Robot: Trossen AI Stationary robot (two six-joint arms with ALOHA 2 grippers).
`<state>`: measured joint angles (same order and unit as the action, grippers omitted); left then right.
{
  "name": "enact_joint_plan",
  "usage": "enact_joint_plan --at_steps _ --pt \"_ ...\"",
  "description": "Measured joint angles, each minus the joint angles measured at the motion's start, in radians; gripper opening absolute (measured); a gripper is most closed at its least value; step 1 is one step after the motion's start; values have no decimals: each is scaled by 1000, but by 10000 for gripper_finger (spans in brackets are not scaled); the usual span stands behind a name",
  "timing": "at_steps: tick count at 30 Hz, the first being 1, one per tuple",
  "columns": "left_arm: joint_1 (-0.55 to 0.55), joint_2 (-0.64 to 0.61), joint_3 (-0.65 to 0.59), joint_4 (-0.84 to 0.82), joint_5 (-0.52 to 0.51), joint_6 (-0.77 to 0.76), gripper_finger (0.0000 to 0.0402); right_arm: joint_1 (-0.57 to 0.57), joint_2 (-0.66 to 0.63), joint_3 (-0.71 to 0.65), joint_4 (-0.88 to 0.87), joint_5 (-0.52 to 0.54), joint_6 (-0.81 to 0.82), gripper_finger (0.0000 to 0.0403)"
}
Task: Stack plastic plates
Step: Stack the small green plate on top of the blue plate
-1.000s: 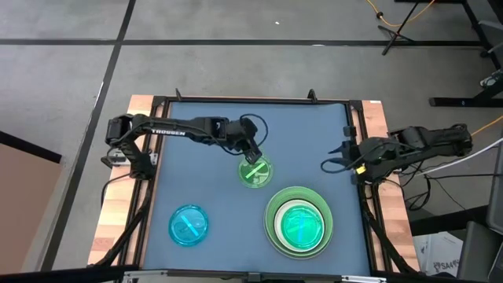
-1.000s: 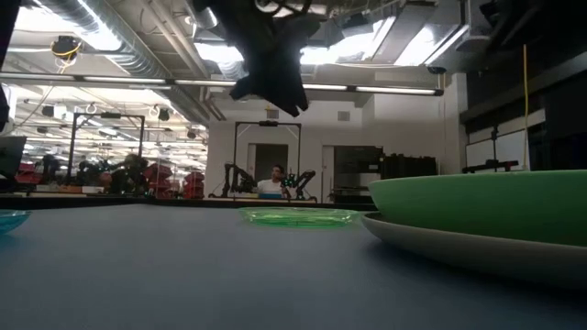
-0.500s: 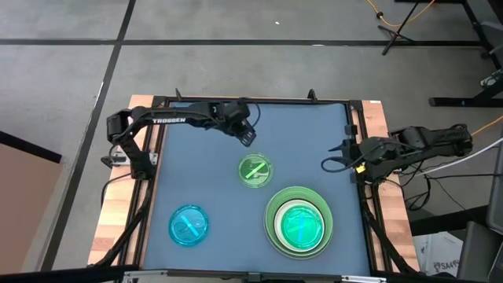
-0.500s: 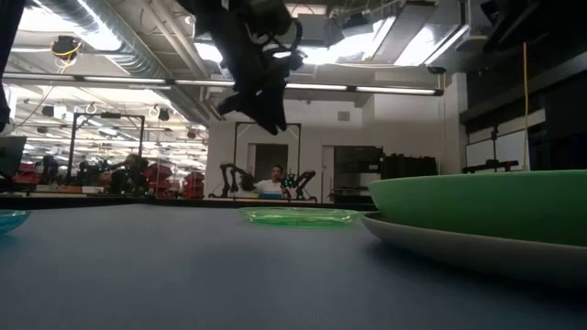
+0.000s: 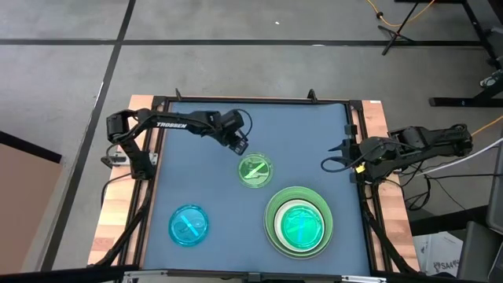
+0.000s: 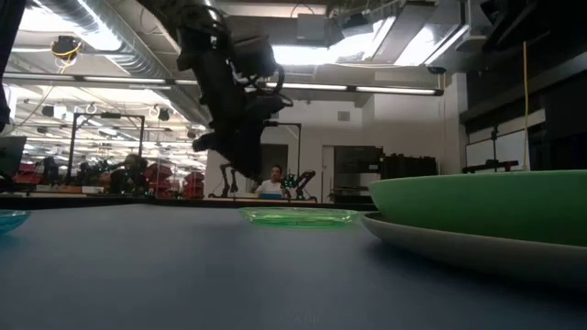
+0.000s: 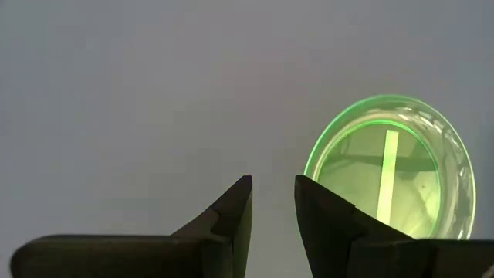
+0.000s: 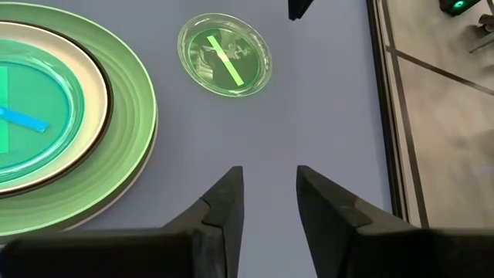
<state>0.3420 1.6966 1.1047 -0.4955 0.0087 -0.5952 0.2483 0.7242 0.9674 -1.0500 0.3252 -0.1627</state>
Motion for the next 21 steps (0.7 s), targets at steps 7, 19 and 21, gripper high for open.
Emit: enact_joint_plan --at_steps 7,19,21 --pt "-24 0 -67 88 21 -71 93 0 0 0 0 -2 0 111" --pt "-115 0 -180 248 28 -137 93 0 0 0 0 -3 0 111" --pt "-127 0 -195 266 24 -152 93 0 0 0 0 -3 0 111"
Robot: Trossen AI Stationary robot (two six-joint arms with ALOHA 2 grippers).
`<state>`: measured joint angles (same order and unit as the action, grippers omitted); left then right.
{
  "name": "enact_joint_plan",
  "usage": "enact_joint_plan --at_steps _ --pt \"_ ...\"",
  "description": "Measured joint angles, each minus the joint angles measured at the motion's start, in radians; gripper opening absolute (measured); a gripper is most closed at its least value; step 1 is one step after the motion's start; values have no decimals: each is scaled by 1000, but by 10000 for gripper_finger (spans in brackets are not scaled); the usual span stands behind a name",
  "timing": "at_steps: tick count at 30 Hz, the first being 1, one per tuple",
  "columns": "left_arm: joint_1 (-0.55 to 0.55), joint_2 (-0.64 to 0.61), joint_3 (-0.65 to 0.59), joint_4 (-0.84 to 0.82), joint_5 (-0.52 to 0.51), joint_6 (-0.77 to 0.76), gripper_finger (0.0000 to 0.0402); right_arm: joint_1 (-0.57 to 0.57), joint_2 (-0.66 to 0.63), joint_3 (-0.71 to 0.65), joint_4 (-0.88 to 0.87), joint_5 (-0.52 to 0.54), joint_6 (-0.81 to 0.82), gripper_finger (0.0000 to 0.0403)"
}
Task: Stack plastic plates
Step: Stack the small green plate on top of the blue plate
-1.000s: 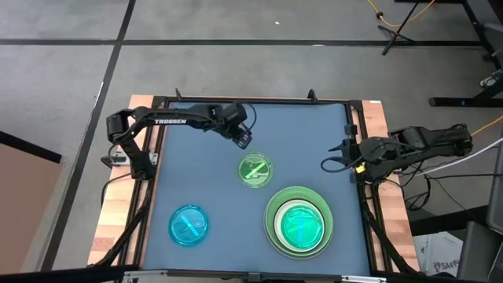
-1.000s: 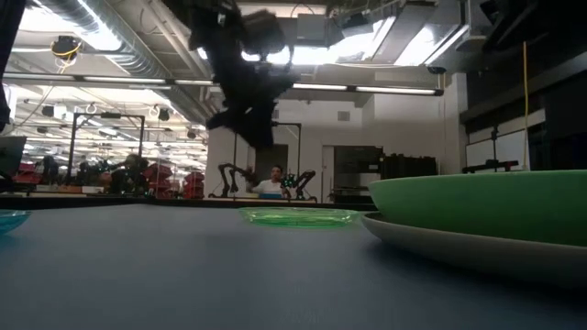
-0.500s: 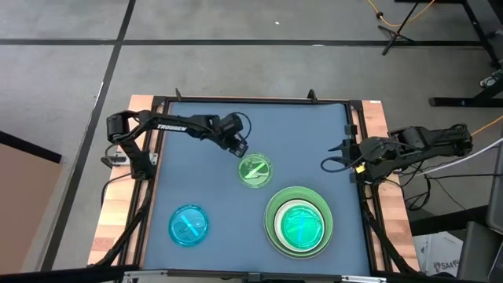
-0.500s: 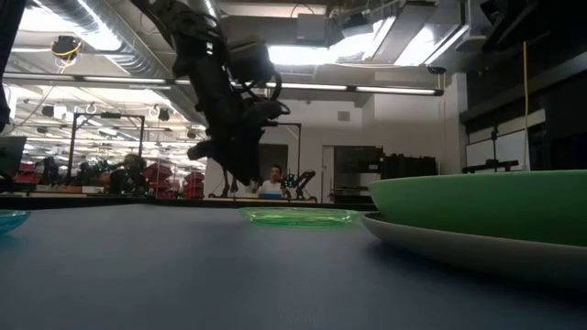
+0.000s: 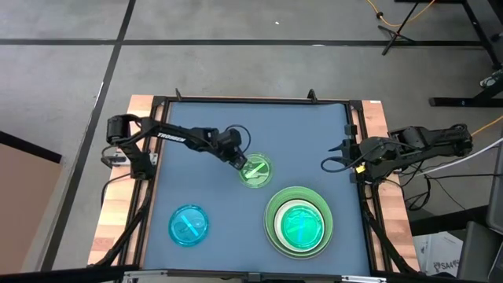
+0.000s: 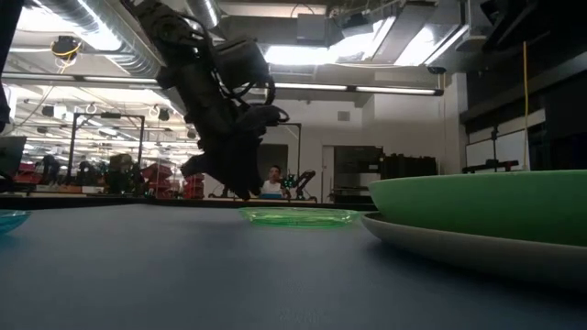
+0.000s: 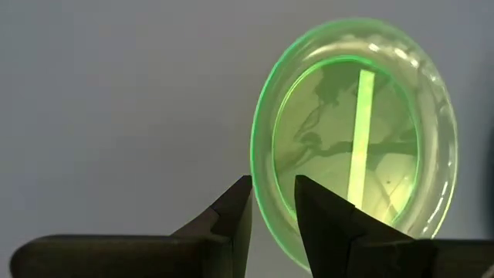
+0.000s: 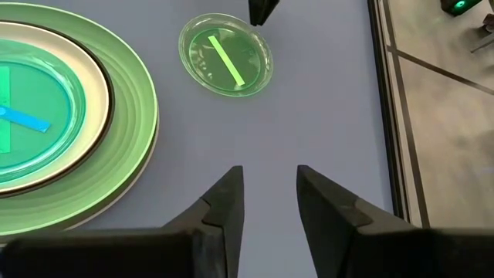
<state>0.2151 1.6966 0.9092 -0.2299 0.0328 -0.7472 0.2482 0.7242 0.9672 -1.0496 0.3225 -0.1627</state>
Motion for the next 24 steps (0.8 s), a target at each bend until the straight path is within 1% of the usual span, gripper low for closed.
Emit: enact_joint_plan --at_steps 3,9,14,24 --pt "-16 0 -19 9 -23 -20 93 0 0 0 0 0 0 111" --pt "-42 0 -24 21 -31 -33 93 0 0 0 0 0 0 111" --pt "-60 0 -24 20 -75 -62 92 0 0 0 0 0 0 111" --pt "-68 3 -24 21 -76 -90 92 0 0 0 0 0 0 111"
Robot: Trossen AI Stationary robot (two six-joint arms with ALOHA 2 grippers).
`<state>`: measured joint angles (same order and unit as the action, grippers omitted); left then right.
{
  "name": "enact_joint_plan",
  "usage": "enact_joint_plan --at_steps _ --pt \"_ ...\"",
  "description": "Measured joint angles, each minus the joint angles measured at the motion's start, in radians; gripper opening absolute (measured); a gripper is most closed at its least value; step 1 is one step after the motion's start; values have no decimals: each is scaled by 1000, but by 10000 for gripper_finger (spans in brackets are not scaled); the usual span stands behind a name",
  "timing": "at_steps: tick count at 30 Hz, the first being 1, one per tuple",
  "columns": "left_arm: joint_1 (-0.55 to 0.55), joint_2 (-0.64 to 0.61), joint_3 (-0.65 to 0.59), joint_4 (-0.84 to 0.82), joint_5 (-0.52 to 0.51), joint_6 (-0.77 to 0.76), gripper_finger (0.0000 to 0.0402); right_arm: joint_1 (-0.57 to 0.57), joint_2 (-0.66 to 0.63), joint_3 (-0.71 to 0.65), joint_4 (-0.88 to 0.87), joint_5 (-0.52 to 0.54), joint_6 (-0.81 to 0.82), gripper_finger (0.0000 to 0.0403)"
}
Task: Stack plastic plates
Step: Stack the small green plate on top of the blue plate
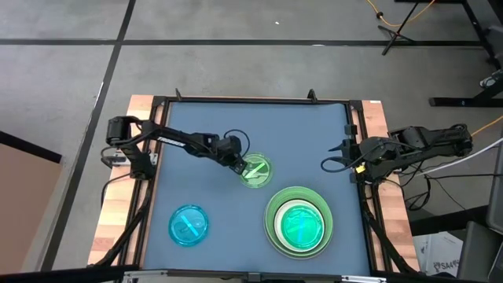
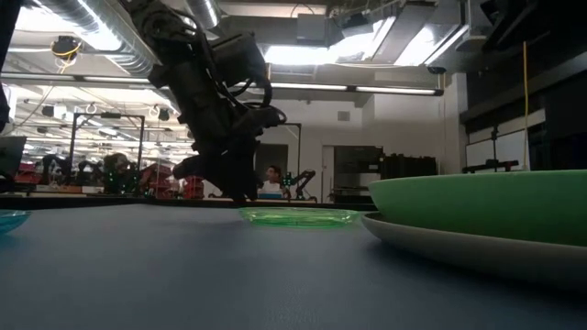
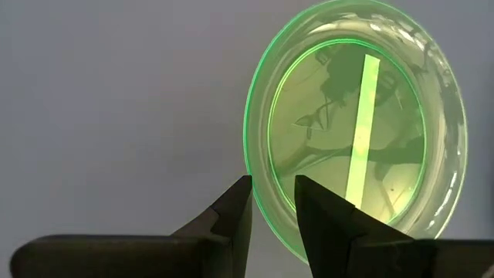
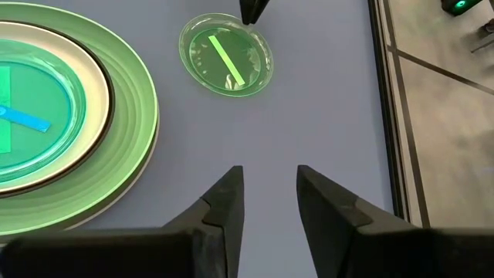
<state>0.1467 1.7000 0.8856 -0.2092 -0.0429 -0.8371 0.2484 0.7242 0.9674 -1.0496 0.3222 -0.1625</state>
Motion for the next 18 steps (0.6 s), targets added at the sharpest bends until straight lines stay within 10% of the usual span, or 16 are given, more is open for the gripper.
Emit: enact_joint_plan --at_steps 18 --pt "-11 70 1 48 29 -26 92 0 0 0 0 0 0 111"
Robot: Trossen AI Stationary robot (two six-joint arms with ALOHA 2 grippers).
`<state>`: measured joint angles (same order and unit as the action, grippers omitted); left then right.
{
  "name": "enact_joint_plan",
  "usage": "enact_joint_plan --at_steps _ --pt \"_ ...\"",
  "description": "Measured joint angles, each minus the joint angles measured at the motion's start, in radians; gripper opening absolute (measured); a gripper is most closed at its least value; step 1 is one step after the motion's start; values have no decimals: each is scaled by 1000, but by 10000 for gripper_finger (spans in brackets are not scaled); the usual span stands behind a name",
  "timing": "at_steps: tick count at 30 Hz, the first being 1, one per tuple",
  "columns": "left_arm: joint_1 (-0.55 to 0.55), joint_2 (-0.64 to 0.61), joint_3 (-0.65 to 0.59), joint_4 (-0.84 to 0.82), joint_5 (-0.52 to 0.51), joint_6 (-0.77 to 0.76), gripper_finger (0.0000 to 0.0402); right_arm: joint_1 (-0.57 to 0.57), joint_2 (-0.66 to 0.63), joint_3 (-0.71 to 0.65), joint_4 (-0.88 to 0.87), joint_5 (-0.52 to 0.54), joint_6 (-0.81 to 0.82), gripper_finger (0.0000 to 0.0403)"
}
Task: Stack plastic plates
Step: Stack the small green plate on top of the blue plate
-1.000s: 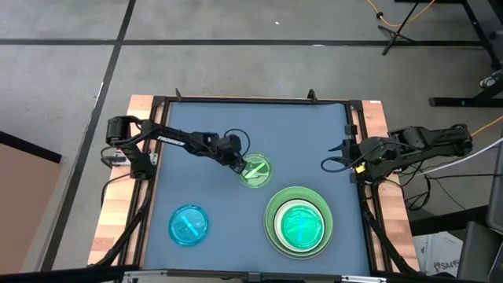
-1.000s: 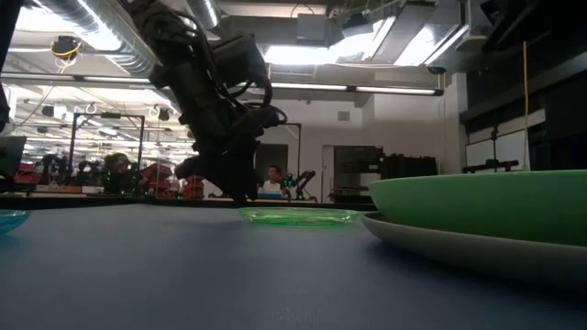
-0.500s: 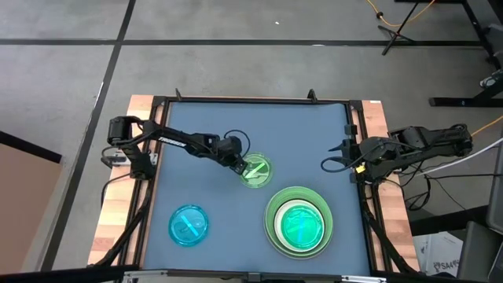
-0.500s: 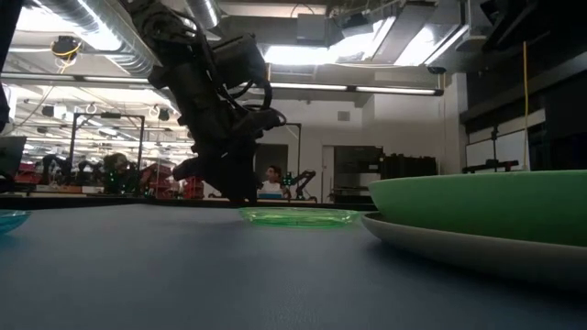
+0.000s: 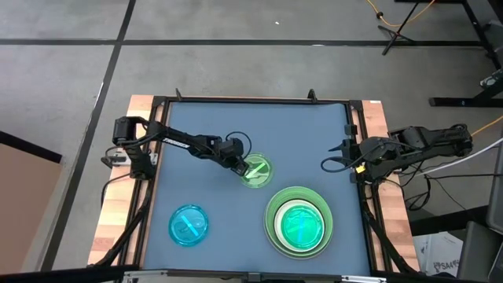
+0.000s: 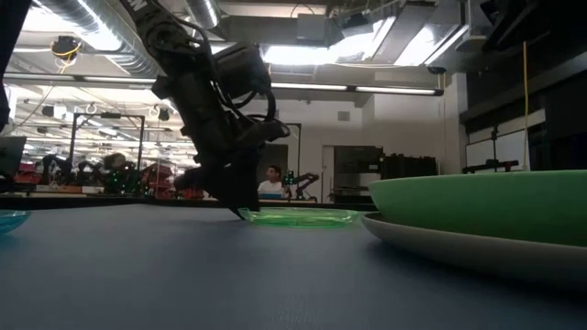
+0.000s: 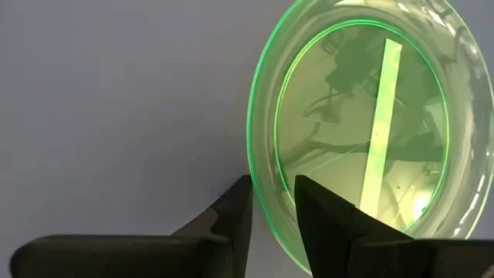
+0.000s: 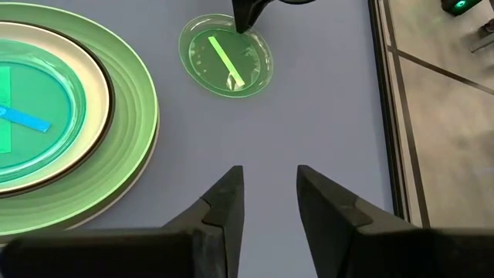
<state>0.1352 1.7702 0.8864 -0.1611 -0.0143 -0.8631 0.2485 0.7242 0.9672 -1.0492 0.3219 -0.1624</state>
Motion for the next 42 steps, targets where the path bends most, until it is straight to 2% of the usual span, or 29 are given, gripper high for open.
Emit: enact_joint_plan --at_steps 6,19,36,42 --pt "0 1 0 2 6 -2 80 0 0 0 0 0 0 111" --pt "-1 2 0 4 17 -3 5 0 0 0 0 0 0 111" --pt "0 -15 -1 -2 53 8 1 0 0 0 0 10 0 111" --pt "-1 -20 -2 66 100 9 0 0 0 0 0 10 0 111"
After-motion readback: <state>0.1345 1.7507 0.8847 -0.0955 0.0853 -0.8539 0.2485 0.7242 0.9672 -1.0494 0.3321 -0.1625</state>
